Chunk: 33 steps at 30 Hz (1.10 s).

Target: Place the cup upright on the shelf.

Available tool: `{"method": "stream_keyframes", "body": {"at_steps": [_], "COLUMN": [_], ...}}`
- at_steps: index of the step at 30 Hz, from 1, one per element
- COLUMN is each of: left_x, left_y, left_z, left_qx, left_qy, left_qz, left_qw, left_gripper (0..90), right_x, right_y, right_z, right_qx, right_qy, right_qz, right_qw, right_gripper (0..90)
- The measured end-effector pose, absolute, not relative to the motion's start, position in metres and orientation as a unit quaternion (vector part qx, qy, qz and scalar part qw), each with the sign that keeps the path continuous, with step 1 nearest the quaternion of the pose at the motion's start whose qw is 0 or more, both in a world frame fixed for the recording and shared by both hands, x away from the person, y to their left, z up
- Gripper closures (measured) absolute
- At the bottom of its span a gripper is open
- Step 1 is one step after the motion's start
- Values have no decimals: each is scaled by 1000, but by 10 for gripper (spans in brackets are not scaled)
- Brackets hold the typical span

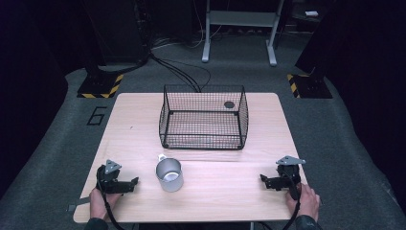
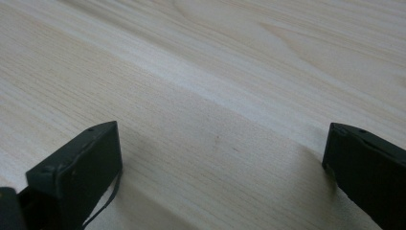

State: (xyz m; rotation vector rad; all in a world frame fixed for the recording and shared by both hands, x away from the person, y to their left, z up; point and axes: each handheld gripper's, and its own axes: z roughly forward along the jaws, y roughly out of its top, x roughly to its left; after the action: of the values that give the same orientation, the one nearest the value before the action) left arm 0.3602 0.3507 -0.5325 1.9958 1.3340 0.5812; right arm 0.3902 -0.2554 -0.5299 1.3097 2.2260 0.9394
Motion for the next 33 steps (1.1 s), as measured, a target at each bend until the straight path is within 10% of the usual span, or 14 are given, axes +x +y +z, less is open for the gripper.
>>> {"method": "stream_keyframes", "body": {"at_steps": [33], "left_x": [325], "left_y": [332], "left_z": [-430], "left_qx": [774], "left_qy": [402], "left_qz": [206], "left_qw": [444], "left_gripper": [0], "right_x": [390], "right_y": [-256], "right_z": [-530], "right_qx": [466], "right_qy": [795], "right_qz": [335], "right_qw": [194], "right_gripper": [0]}}
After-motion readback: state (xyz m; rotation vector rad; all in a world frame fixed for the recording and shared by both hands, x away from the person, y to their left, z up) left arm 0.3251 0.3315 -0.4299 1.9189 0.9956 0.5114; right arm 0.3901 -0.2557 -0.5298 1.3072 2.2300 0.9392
